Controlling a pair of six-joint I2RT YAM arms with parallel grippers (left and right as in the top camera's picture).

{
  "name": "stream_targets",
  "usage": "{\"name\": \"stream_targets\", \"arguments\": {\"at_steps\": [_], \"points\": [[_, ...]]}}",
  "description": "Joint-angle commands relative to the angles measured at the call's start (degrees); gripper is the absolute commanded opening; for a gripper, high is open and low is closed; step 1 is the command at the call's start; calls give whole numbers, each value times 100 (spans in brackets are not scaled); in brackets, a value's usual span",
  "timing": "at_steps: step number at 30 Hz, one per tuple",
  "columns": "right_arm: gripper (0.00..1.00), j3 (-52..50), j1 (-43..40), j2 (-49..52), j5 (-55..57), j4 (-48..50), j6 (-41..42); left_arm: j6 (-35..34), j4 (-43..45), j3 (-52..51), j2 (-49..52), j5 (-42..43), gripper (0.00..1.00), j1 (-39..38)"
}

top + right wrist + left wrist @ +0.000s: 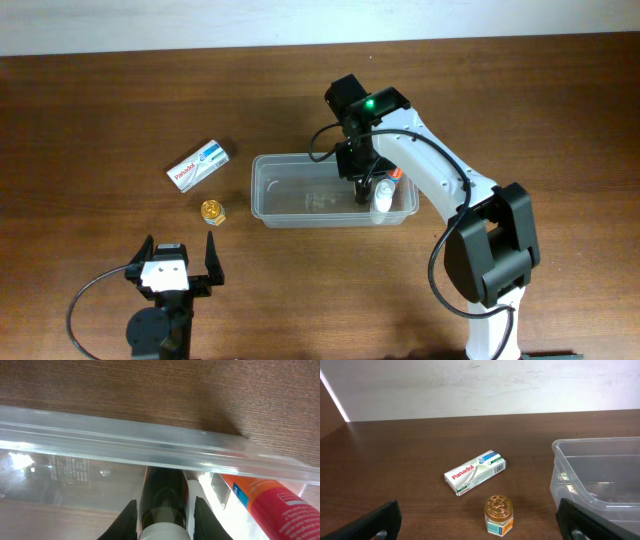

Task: Pack container
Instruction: 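Lower the dark bottle into the container and open the right gripper, then raise the right gripper and move it away to the upper right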

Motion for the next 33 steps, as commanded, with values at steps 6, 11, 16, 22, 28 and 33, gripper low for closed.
{"name": "stream_targets", "arguments": {"at_steps": [6, 11, 16, 22, 28, 33], "points": [[34, -13, -48, -24, 155, 2, 35, 94, 24, -48, -39, -39, 99, 28], [37, -13, -48, -24, 155, 9, 33, 94, 24, -48, -39, -39, 99, 28], [38, -7, -48, -26, 155, 61, 28, 94, 24, -48, -39, -37, 99, 28], [38, 348, -48, -42, 153, -24, 11, 94, 24, -48, -39, -39, 100, 28], [39, 1246, -48, -85, 153, -595, 0, 94, 24, -48, -39, -37, 99, 28], [43, 2304, -76, -107, 140, -1292, -275, 94, 24, -48, -39, -39, 99, 28]]}}
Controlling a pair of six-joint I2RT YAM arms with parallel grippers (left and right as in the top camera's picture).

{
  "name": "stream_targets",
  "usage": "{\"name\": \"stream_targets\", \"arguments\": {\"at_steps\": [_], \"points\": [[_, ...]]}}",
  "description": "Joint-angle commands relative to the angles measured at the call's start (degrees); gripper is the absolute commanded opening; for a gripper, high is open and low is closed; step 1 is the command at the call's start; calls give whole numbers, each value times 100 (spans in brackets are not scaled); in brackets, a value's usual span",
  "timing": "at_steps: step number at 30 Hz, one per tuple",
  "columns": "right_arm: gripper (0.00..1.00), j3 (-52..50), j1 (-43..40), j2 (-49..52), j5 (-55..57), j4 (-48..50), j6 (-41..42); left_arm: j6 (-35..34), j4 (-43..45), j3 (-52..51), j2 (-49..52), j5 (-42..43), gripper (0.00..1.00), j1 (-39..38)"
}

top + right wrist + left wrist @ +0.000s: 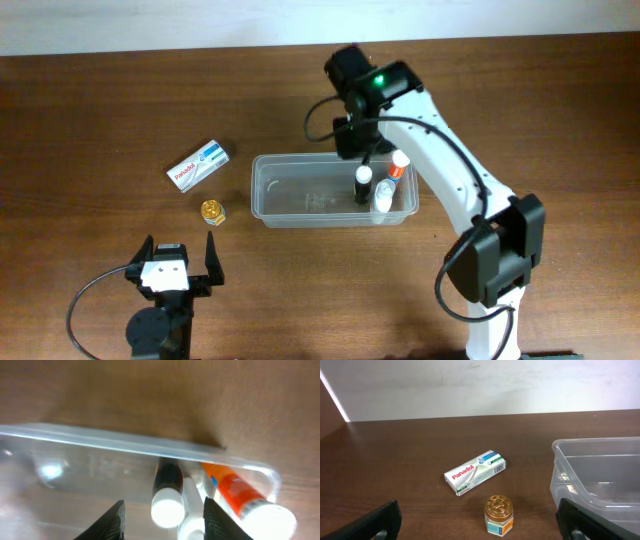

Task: Pack container
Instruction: 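Raise the right gripper and move it away to the upper right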

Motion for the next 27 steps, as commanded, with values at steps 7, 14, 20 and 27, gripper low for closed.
{"name": "stream_targets", "arguments": {"at_steps": [7, 14, 20, 27], "points": [[46, 1864, -586, -151, 90, -1049, -162, 94, 22, -48, -39, -39, 100, 28], [70, 2192, -1843, -284, 114, -1902, -177, 94, 24, -48, -39, -39, 99, 28], [98, 2114, -3001, -282, 111, -1895, -522, 94, 24, -48, -39, -39, 99, 28], [98, 2114, -3919, -273, 111, -1895, -522, 94, 24, -48, -39, -39, 99, 28]]}}
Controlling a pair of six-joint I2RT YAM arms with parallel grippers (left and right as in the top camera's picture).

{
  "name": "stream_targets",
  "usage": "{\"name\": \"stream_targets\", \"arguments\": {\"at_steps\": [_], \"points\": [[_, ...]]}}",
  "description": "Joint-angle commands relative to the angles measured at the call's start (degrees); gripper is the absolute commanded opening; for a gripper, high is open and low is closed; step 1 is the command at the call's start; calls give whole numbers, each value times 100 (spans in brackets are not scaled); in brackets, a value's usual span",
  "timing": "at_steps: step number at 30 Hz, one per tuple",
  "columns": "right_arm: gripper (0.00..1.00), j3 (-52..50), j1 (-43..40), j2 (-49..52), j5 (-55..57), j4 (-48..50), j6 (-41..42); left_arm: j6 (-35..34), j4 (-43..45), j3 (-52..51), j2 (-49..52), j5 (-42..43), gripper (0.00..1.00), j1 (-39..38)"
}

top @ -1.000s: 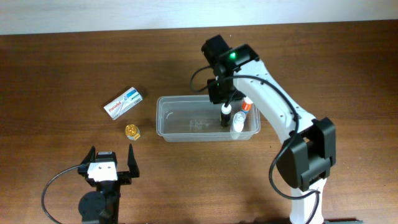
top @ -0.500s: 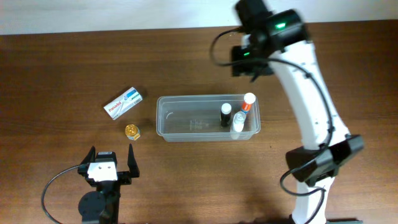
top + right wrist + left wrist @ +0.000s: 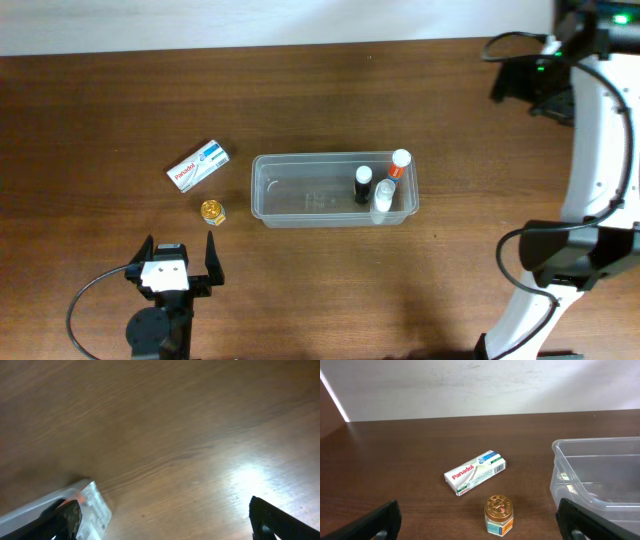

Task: Pack container
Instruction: 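Raise the right gripper and move it away to the upper right, then move the left gripper over the Panadol box and lower it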

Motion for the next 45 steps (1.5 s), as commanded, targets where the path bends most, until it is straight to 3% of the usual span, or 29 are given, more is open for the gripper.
{"name": "stream_targets", "arguments": {"at_steps": [1, 9, 26, 31, 35, 40, 45], "points": [[98, 52, -302, -175, 63, -33, -79, 94, 24, -50, -39, -39, 99, 28], [98, 52, -728, -175, 63, -31, -79, 94, 24, -50, -39, -39, 99, 28], [98, 52, -719, -173, 61, -31, -79, 92, 190, -50, -39, -33, 99, 26], [98, 52, -719, -173, 63, -28, -79, 87, 256, -50, -39, 146, 99, 28], [98, 52, -719, -173, 61, -31, -79, 87, 514, 9, -39, 761, 99, 20], [98, 52, -719, -173, 63, -31, -79, 90, -57, 680, 72, 946, 99, 17], [98, 52, -719, -173, 63, -31, -79, 96, -485, 2037, 960, 946, 100, 17]]}}
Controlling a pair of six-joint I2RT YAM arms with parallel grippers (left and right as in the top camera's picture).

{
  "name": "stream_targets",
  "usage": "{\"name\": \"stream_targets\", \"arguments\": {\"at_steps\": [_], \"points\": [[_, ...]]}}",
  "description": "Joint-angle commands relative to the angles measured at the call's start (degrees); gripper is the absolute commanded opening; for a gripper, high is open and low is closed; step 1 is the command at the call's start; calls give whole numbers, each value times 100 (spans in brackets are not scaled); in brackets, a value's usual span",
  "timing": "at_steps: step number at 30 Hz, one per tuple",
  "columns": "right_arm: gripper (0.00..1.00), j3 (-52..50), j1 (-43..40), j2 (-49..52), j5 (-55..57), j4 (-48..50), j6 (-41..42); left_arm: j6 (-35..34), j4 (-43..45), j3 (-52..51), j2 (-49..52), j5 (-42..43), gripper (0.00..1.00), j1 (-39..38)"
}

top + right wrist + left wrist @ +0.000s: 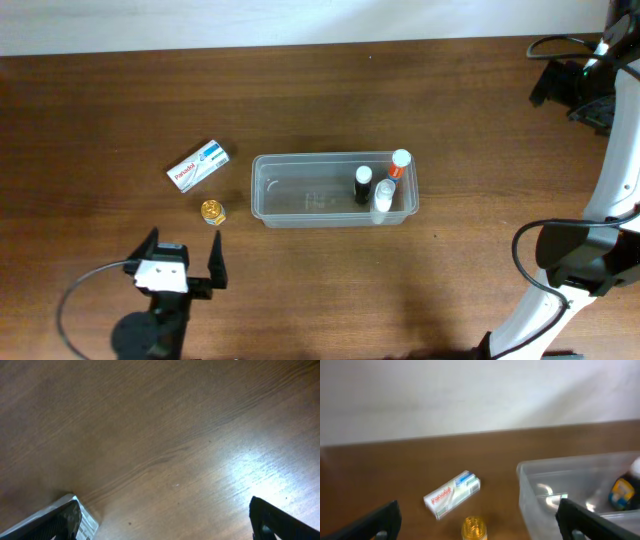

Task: Pack container
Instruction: 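Move the left gripper over the Panadol box and lower it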

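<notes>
A clear plastic container (300, 196) sits mid-table. At its right end stand a black bottle with a white cap (363, 185), a white bottle (383, 203) and an orange tube (398, 165). A white Panadol box (199, 166) and a small gold-lidded jar (212, 211) lie left of it. My left gripper (181, 268) is open near the front edge, facing the jar (473, 529) and the box (452, 495). My right gripper (165, 530) is open and empty, high over bare wood at the far right back (562, 85).
The dark wooden table (480, 280) runs to a white wall (470, 395) at the back. The right arm's white links (610, 190) rise along the right edge. The container's near wall (530, 495) shows at the right of the left wrist view.
The left wrist view has shifted and blurred: the jar now sits lower, and more of the container, with the black bottle, shows. The right gripper has moved slightly further right.
My right gripper's fingers were around the black bottle inside the container. Then it hung open above the container with the bottle left standing there. Then it was far off at the right back. The left arm stayed still until now.
</notes>
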Motion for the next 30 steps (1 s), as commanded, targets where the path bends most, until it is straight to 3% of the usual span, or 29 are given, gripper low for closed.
{"name": "stream_targets", "arguments": {"at_steps": [1, 6, 10, 14, 17, 24, 30], "points": [[98, 52, -4, -173, 68, -31, -11, 111, -179, 1123, 699, 146, 99, 20], [98, 52, -4, -173, 68, -31, -11, 765, -1329, 3235, 2651, 149, 99, 20], [98, 52, -4, -173, 68, -31, -11, 1447, -2861, 5237, 4636, 146, 99, 20], [98, 52, -4, -173, 68, -31, -11, 1526, -4363, 7125, 6544, 125, 99, 20], [98, 52, -4, -173, 68, -31, -11, 1526, -4931, 8021, 7608, 26, 99, 20], [98, 52, -4, -173, 68, -31, -11, 1537, -5139, 8371, 8784, -791, 99, 37], [98, 52, -4, -173, 68, -31, -11, 2658, -5130, 8369, 9455, -841, 99, 42]]}}
